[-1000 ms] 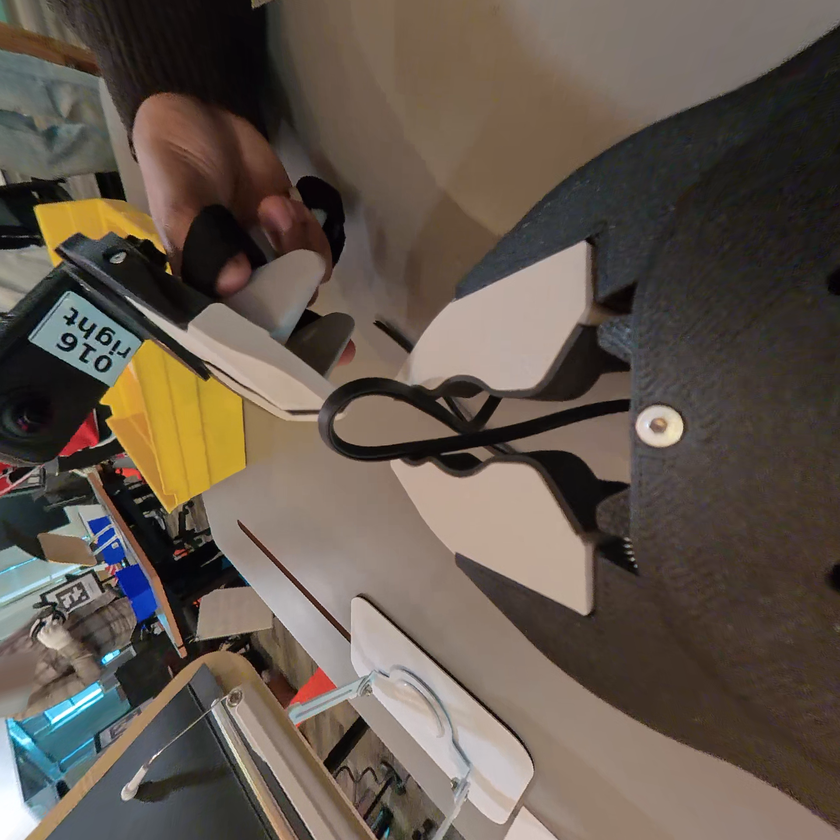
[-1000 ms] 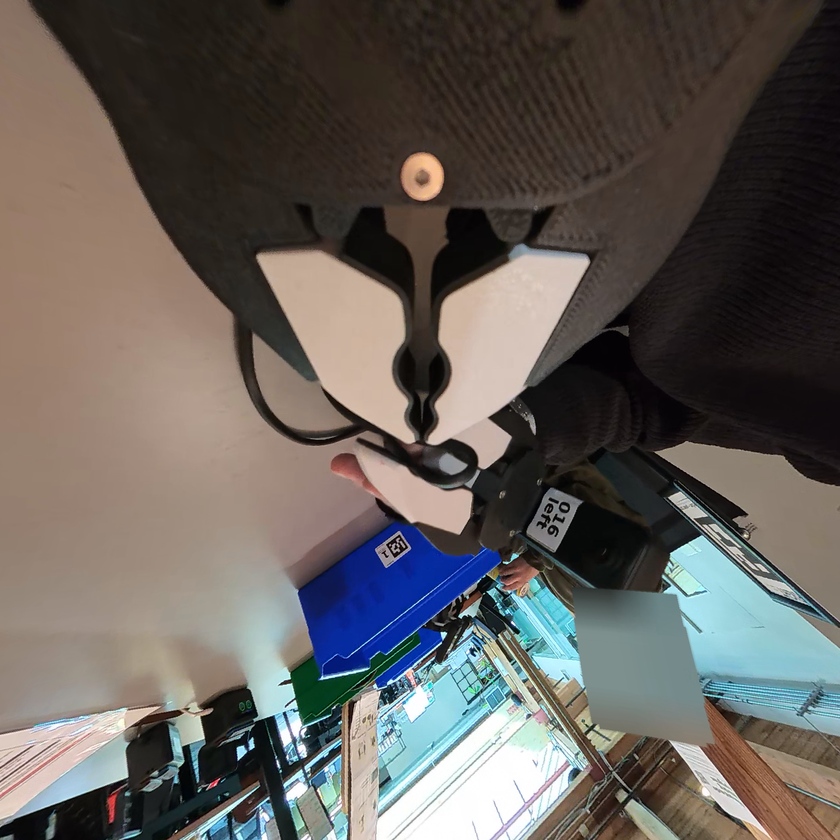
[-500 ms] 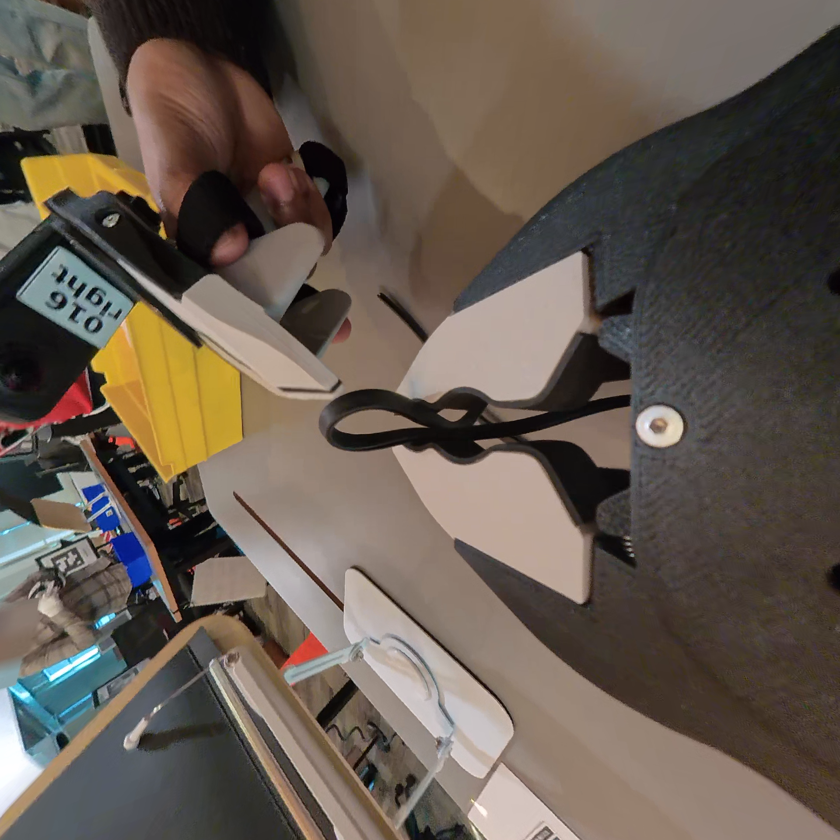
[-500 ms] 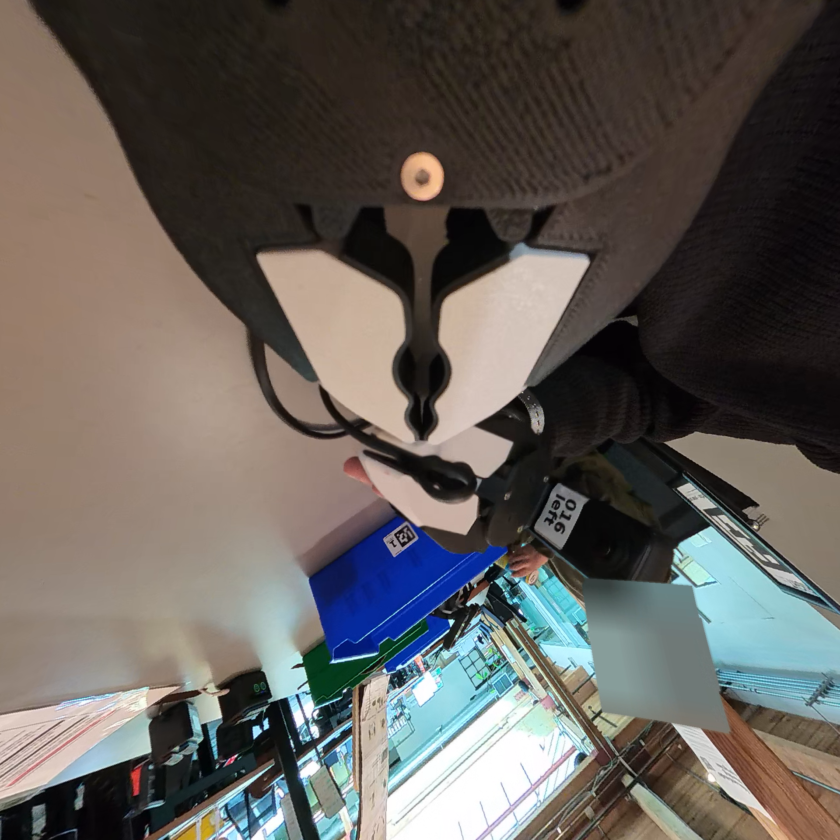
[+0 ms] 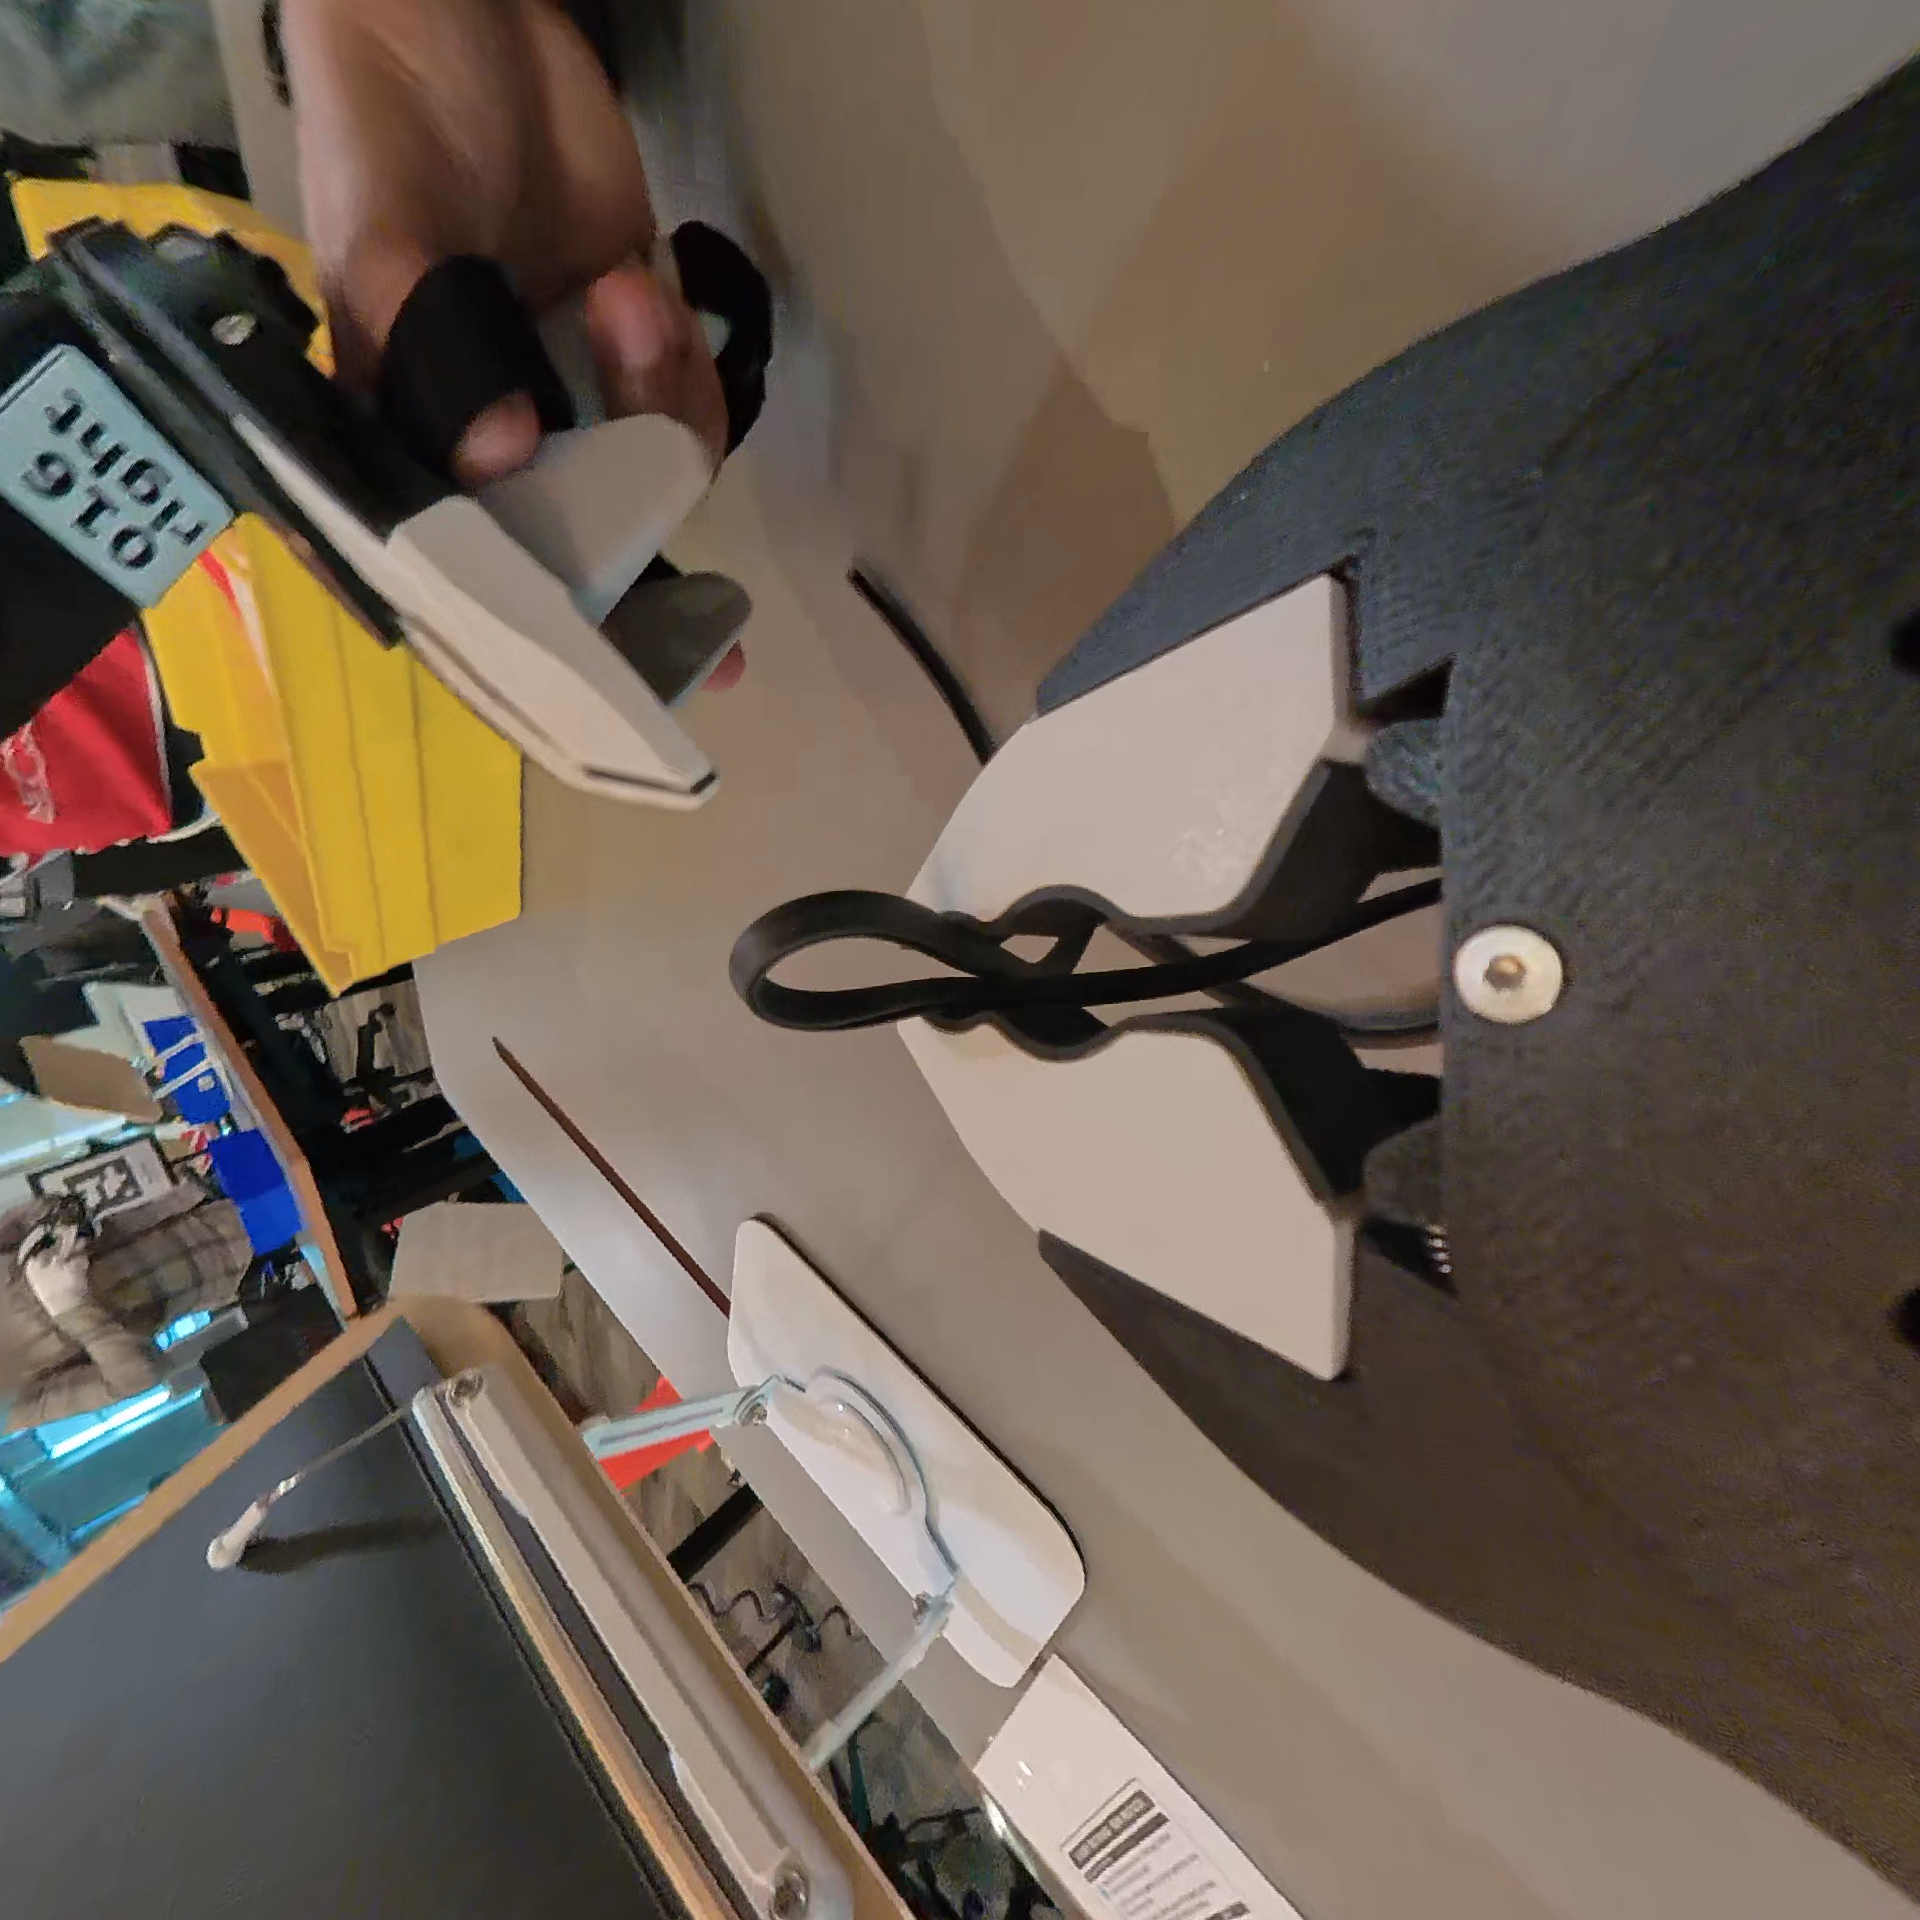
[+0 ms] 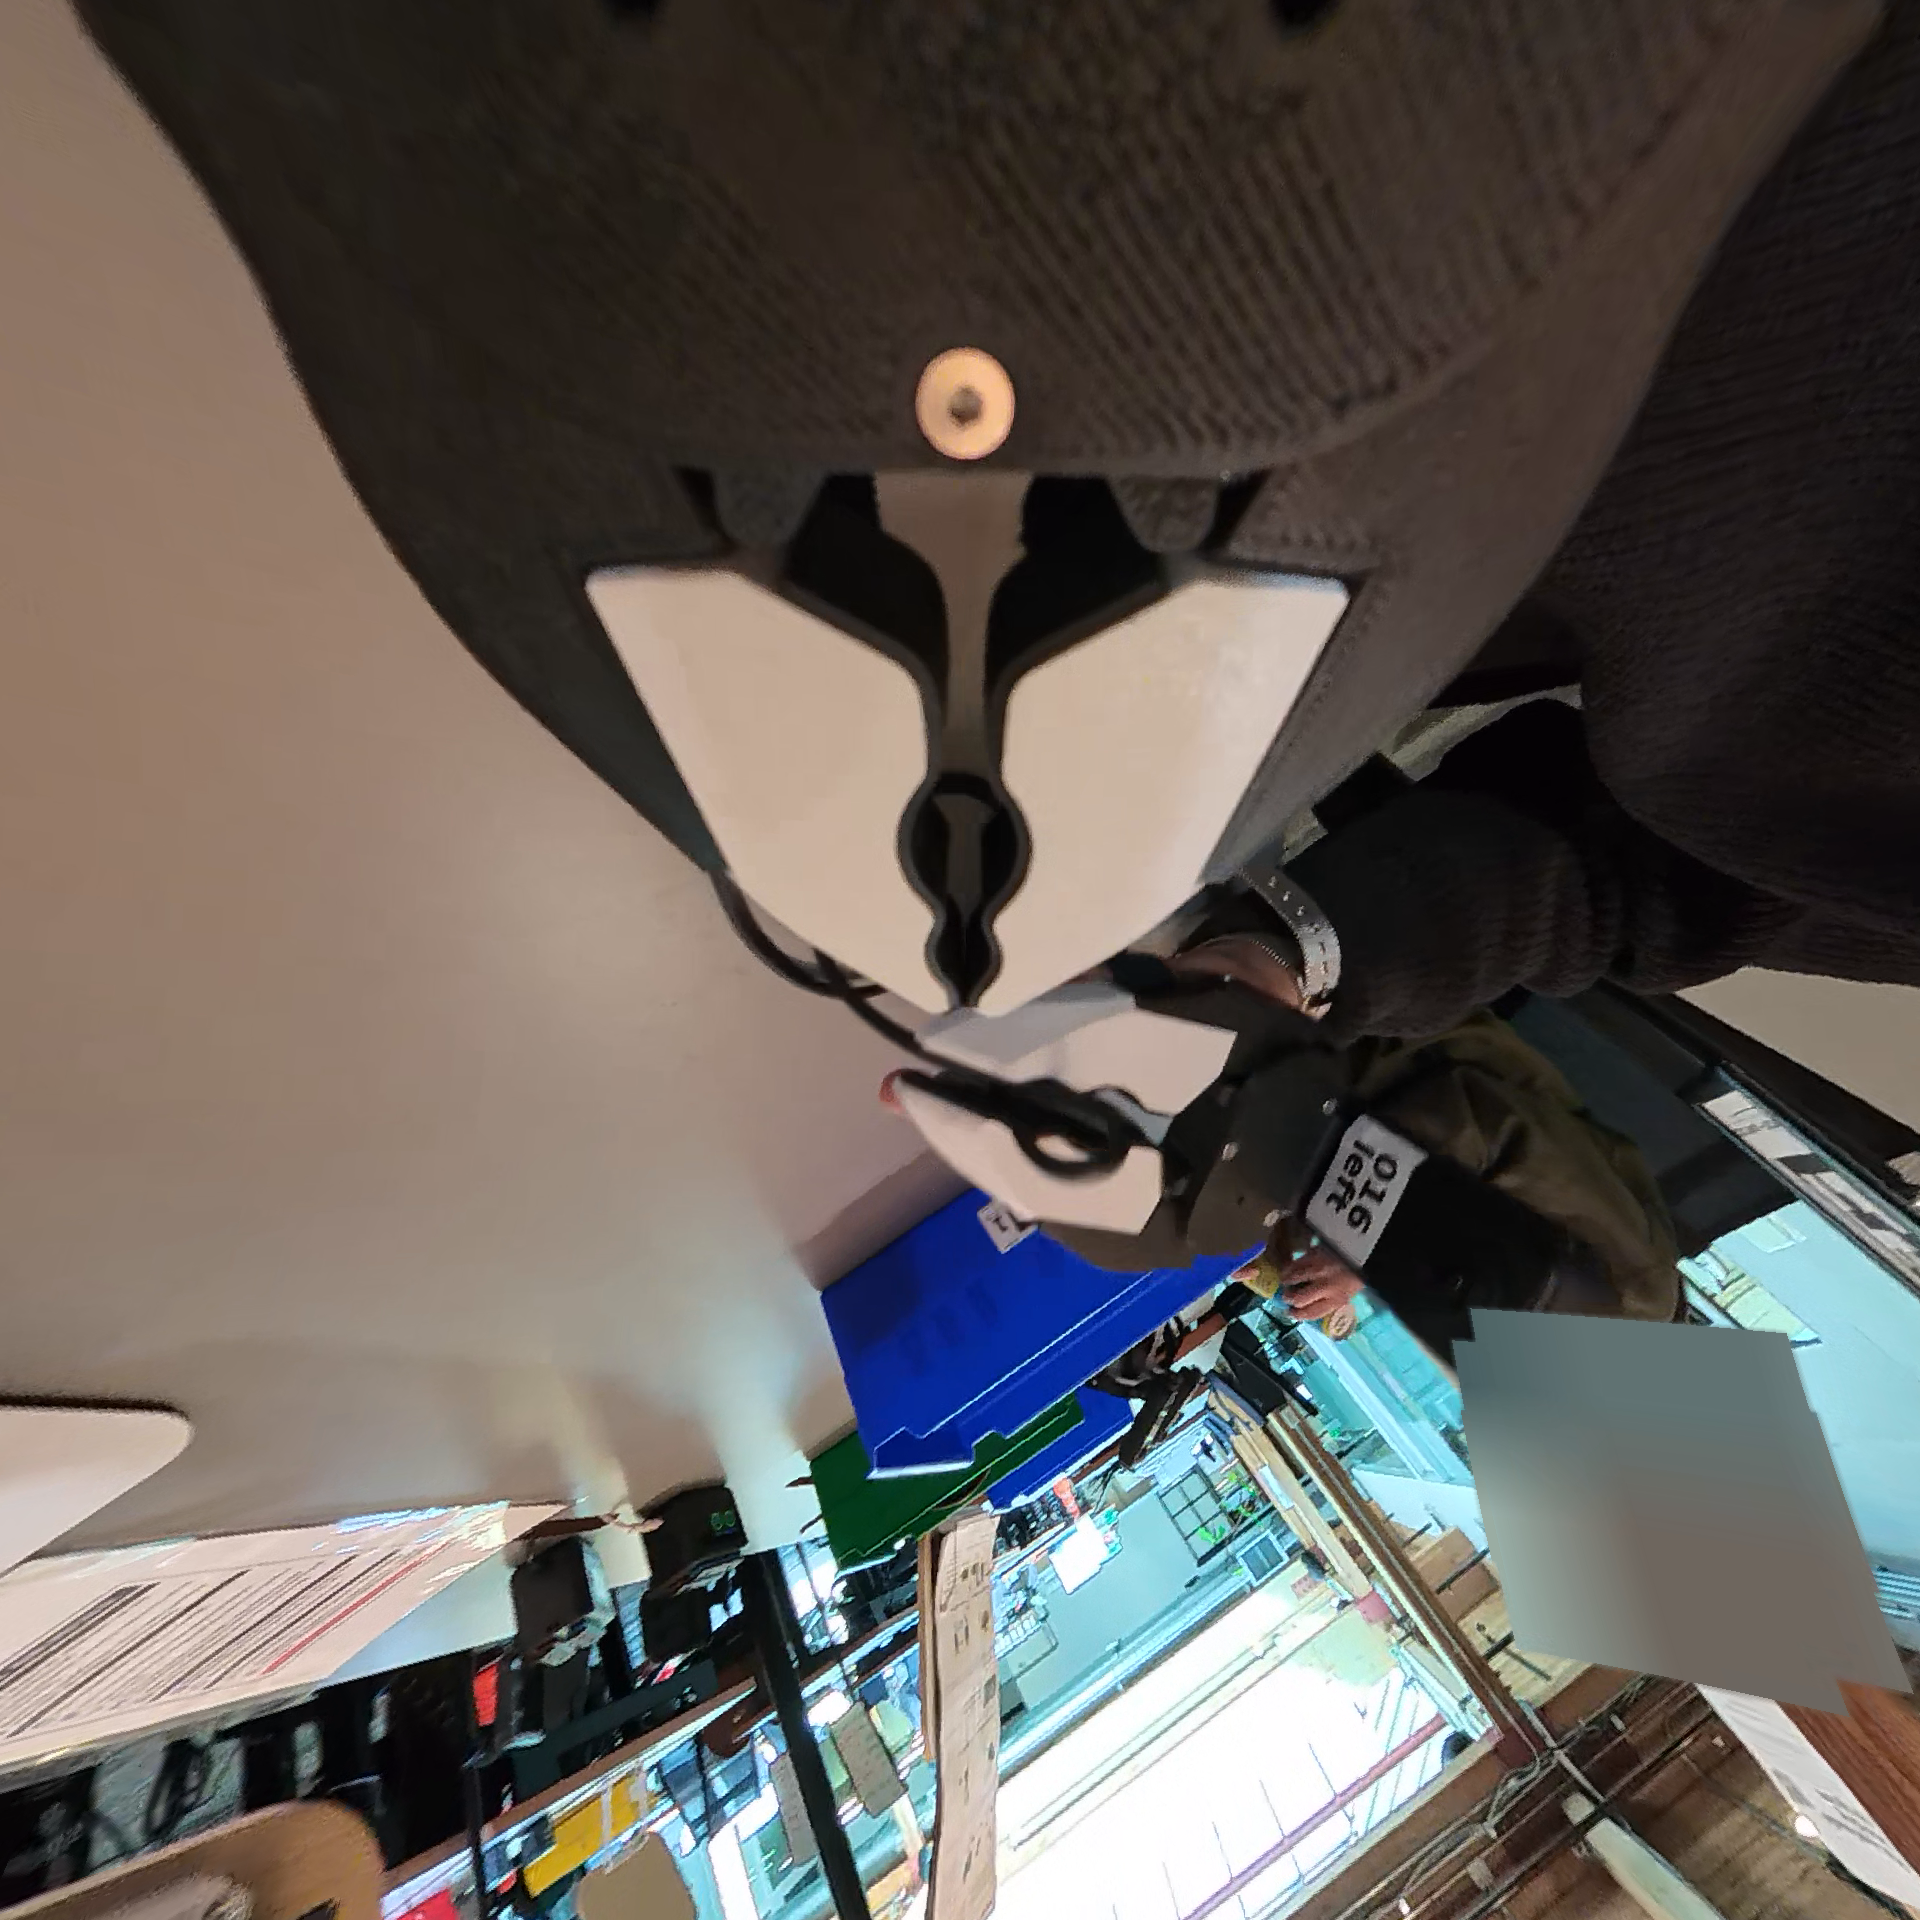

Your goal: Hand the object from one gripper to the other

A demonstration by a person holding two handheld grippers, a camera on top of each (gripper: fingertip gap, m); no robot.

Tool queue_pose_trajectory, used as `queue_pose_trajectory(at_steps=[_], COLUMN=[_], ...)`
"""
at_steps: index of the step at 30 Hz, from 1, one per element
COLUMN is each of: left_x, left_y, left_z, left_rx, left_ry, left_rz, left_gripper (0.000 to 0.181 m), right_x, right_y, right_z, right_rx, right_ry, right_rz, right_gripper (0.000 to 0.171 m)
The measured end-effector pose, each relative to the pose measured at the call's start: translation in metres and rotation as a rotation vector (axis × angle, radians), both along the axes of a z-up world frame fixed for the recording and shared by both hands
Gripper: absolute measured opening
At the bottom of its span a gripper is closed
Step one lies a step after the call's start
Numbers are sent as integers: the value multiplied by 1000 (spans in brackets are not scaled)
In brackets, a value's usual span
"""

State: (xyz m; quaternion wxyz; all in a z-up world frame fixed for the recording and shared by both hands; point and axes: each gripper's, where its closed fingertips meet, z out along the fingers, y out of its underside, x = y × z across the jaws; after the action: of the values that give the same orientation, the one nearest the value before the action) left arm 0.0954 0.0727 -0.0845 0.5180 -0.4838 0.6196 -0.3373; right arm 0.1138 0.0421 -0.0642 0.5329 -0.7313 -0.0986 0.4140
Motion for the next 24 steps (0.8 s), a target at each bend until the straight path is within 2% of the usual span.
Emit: queue_pose_trajectory(at_steps=[8,13,20,24], left_x=[6,5,4,3], left_y=[-19,-15,-7,-7], left_z=[-23,-24,-20,-18], left_rx=[168,163,114,103], left_ry=[121,130,109,103], left_rz=[-66,-47,-8,-5], left_gripper=[7,7,7,8], right_x=[36,29,17,18], right_y=[8,7,-4,-5], right_z=[-4,-31,-90,-105], right_rx=[14,-127,-262,-267], right_ry=[-125,-172,-641,-806], right_rz=[-117,-52,32,29], right_gripper=[0,6,12,8])
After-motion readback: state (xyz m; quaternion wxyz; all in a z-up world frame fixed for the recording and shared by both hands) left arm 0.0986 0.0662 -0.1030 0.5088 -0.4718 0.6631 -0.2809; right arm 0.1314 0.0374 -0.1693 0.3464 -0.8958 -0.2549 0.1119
